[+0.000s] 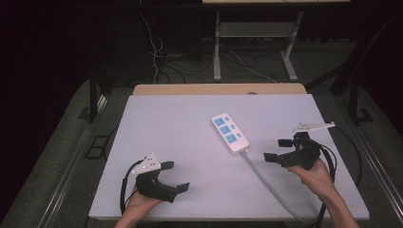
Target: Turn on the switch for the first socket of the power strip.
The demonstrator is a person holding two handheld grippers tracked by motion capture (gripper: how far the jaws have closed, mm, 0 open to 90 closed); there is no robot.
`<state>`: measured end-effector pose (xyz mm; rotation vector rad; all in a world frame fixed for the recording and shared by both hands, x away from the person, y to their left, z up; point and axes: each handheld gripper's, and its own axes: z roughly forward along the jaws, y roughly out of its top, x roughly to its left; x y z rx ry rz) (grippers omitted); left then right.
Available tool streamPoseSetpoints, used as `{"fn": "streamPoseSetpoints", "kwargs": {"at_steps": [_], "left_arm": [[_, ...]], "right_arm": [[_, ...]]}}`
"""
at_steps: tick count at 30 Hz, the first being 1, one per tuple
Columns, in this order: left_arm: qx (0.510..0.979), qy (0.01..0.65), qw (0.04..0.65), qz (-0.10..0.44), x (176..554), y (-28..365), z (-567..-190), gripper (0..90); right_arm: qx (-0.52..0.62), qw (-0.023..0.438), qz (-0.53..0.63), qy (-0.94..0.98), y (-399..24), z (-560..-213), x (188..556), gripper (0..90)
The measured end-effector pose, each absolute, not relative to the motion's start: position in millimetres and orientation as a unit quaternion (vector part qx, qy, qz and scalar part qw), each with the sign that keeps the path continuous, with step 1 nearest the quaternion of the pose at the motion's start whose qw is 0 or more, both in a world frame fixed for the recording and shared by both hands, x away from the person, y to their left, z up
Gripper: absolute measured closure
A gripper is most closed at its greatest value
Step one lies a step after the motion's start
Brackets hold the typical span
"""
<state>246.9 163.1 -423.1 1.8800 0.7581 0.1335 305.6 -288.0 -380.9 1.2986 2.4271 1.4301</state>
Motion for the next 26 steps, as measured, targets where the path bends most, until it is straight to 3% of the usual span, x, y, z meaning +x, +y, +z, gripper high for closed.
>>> {"fn": "streamPoseSetpoints", "kwargs": {"at_steps": [26], "left_arm": [[0.787,0.322,0.522,0.058,249,166,-425,0.0]], "right_arm": [[0.428,0.021,0.465,0.774,-299,-428,264,0.2]]}}
